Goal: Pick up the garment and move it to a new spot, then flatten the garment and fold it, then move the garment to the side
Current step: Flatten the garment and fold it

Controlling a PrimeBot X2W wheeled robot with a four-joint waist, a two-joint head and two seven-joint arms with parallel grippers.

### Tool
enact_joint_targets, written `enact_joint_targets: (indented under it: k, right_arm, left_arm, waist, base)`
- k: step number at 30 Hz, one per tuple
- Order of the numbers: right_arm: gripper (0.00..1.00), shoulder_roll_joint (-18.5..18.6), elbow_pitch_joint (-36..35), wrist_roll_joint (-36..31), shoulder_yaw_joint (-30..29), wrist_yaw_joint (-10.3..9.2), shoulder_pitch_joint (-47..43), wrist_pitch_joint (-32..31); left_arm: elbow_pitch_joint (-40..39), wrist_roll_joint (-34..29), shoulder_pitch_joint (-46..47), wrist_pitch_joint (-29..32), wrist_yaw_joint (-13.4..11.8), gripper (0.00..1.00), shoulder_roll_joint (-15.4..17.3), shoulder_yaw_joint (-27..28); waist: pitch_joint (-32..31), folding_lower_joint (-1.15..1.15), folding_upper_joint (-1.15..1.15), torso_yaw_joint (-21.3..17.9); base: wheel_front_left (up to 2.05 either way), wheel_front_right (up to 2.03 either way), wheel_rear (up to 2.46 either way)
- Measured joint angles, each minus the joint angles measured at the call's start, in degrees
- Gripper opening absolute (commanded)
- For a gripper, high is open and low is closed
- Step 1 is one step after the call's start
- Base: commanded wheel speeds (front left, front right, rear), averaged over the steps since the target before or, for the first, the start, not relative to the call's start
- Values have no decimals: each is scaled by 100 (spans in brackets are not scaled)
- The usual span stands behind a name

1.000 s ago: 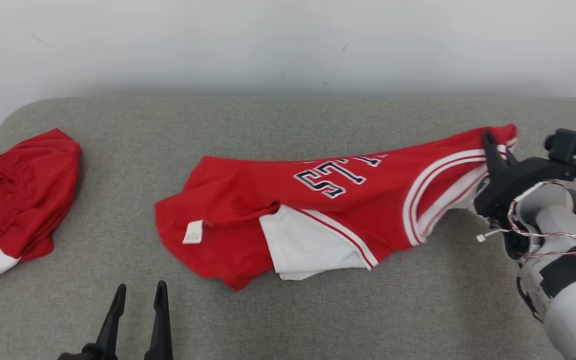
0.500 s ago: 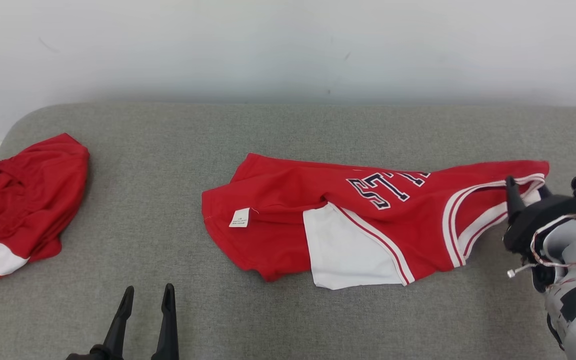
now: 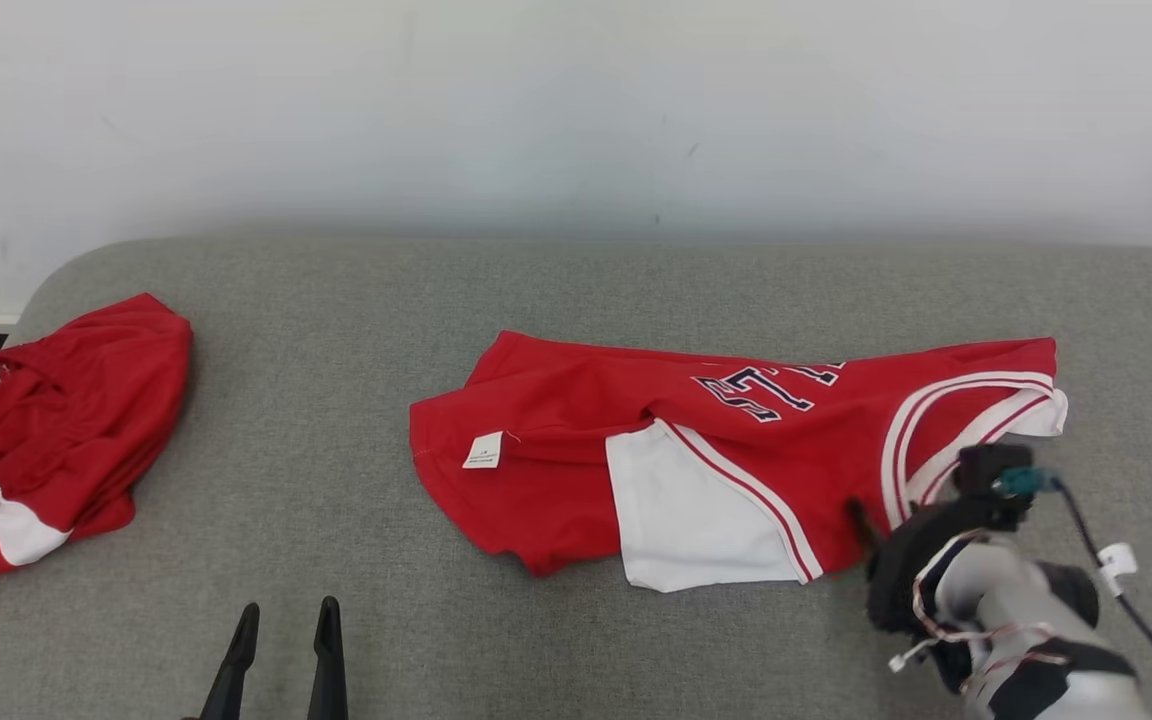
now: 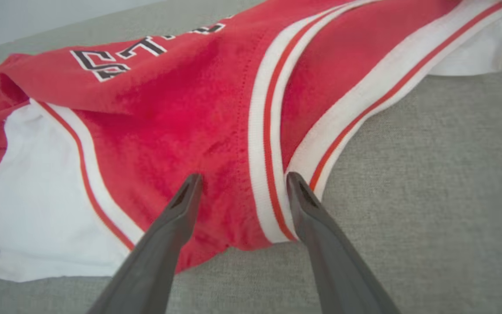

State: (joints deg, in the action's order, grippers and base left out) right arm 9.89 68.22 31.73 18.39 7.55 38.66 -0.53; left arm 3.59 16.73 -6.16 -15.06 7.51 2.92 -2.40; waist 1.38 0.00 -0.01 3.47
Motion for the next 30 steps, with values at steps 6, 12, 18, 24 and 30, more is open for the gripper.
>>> enact_joint_targets:
  k: [6,12,18,24,30]
  right_arm:
    - [100,-76,-278,-465,84,0,-378,43]
    - [100,-78,-199,-1048,-315,0,-355,130]
    - [0,-91,-366,-1618,-693,0,-349,192]
    - [0,-68,-953,-1965,-1134,0,-584,158]
    - [0,126,-2405,-2379,-1852,0,-1313,-490]
  left_arm:
    - [-15,7,-1,0,0,100,-3,-48]
    - [-25,-8,44,0,0,100,-2,-52]
    - [-26,0,49,0,0,100,-2,9]
    - [-27,19,46,0,-1,100,-1,69]
    - [-51,42,34,0,0,100,-3,79]
  waist:
    - [44,0,0,-8]
    - [144,0,0,62]
    - [202,0,0,77]
    - [183,0,0,4]
    - [156,0,1,-148]
  base:
    - [0,0,0]
    - [0,0,0]
    - [0,0,0]
    - [0,0,0]
    - [0,0,0]
